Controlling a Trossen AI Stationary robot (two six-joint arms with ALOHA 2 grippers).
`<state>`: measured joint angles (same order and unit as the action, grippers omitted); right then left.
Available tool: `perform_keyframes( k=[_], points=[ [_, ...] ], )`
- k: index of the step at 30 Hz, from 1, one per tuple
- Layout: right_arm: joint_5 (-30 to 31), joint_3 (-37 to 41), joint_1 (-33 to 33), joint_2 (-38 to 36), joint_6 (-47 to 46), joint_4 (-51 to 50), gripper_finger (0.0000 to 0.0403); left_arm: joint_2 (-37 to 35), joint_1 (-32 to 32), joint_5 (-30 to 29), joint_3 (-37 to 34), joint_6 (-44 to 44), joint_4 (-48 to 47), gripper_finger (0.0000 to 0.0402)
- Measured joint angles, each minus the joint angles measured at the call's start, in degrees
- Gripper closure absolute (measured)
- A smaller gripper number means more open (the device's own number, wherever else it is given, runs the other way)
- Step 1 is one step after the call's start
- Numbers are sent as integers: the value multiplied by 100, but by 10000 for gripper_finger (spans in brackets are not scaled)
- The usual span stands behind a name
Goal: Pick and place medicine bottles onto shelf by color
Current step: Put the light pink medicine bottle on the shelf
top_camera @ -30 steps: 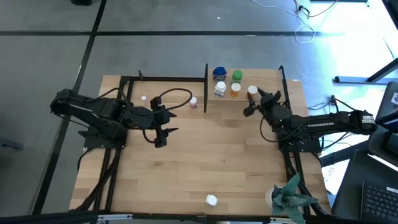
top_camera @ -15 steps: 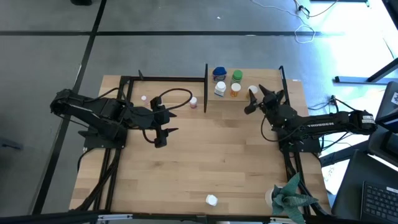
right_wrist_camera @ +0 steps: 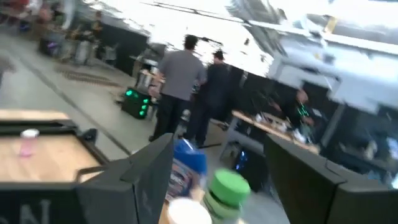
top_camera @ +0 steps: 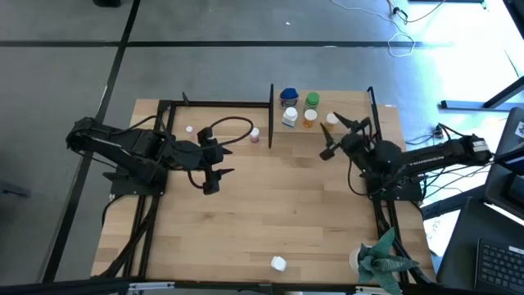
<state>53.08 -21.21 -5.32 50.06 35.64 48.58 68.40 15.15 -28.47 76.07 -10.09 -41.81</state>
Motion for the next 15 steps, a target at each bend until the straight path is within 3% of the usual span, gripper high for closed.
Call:
perform_keyframes(
  k=[4, 9, 15],
  points=[
    [718, -712, -706, 5, 546, -1073, 151, 0, -2, -7, 0, 0, -19, 165],
    [1650, -1555, -1475, 37, 579, -2565, 151, 0, -85, -101, 0, -10, -29, 165],
    [1927, -2062, -2081, 211, 365, -3198, 151, 0, -474, -111, 0, -477, -499, 165]
  ],
)
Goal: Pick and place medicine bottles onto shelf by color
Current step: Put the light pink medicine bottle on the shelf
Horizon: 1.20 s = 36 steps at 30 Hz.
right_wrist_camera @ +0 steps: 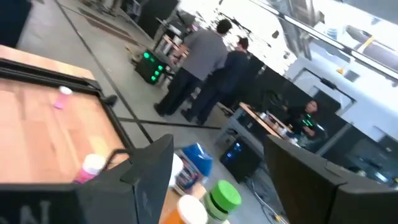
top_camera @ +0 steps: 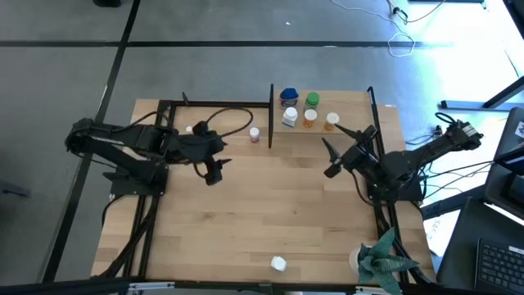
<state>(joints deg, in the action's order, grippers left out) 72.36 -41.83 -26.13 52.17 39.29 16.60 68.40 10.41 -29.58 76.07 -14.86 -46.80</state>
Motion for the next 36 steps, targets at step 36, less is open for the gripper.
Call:
perform_keyframes(
  k=[36],
  points=[
    [-1459, -386, -1981, 596, -1383, -577, 168, 26, -3781, 1108, -2, -2629, -2275, 165]
  ],
)
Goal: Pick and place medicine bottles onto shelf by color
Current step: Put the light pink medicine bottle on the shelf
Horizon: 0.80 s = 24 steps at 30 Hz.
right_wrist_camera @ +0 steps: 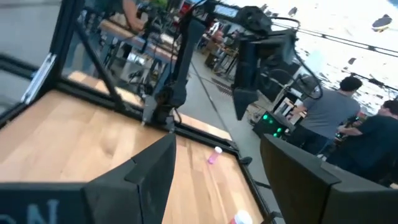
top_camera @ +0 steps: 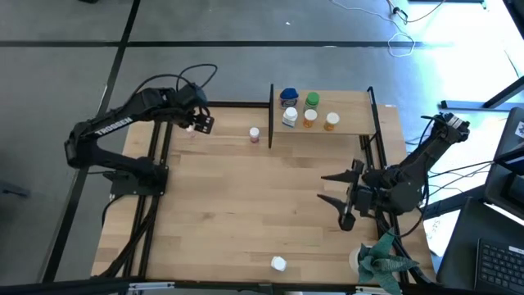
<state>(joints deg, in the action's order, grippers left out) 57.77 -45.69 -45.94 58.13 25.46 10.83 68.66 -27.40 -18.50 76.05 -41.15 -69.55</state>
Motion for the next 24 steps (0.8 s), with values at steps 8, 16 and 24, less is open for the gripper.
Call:
perform_keyframes(
  k=[8, 16, 24],
  points=[
    [1, 0, -39, 0, -680, -341, 168, -2, -320, 265, -77, 261, -25, 165],
    [1, 0, -39, 0, -720, -350, 168, 0, -665, 314, -980, 385, 172, 165],
    [1, 0, -39, 0, -727, -348, 168, 2, -1105, 315, -1948, 409, 1097, 165]
  ],
)
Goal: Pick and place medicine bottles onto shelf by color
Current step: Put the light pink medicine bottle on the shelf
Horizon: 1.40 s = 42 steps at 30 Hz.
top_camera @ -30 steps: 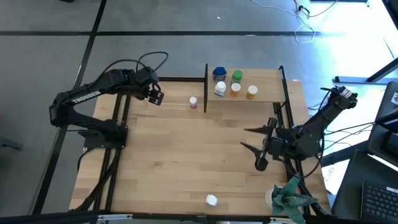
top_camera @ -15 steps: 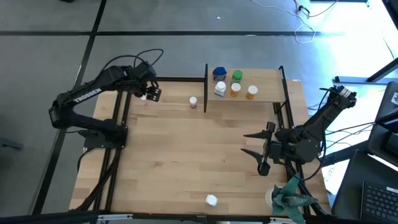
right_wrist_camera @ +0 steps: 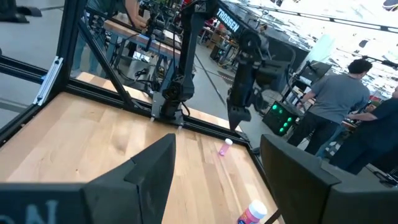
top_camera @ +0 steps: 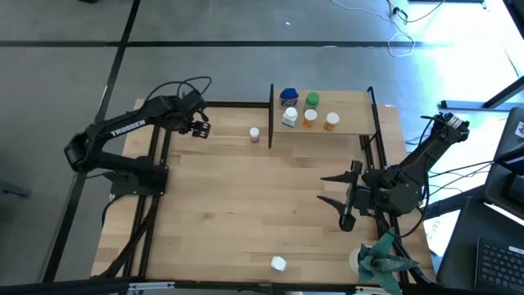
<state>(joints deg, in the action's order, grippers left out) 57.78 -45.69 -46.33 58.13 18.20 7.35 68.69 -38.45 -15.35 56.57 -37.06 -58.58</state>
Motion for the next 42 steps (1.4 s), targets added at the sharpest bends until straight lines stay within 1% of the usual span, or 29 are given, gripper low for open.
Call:
perform_keyframes(
  k=[7, 13, 21, 27, 36, 40, 42],
  points=[
    [3, 2, 1, 0, 2, 1, 168, 0, -345, -44, -842, 20, 696, 165],
    [6, 2, 2, 0, 15, 0, 168, 0, -466, -81, -1383, 171, 1580, 165],
    [9, 2, 2, 0, 24, 2, 168, 0, -595, -541, -1596, 291, 1904, 165],
    [9, 4, 2, 0, 26, 2, 168, 0, -659, -521, -1793, 316, 2187, 165],
    [8, 4, 2, 0, 26, 2, 168, 0, -659, -535, -2099, 461, 2877, 165],
    [7, 4, 2, 0, 26, 2, 168, 0, -683, -566, -2229, 440, 2927, 166],
    [7, 4, 2, 0, 26, 2, 168, 0, -683, -697, -2272, 461, 2959, 166]
  ],
)
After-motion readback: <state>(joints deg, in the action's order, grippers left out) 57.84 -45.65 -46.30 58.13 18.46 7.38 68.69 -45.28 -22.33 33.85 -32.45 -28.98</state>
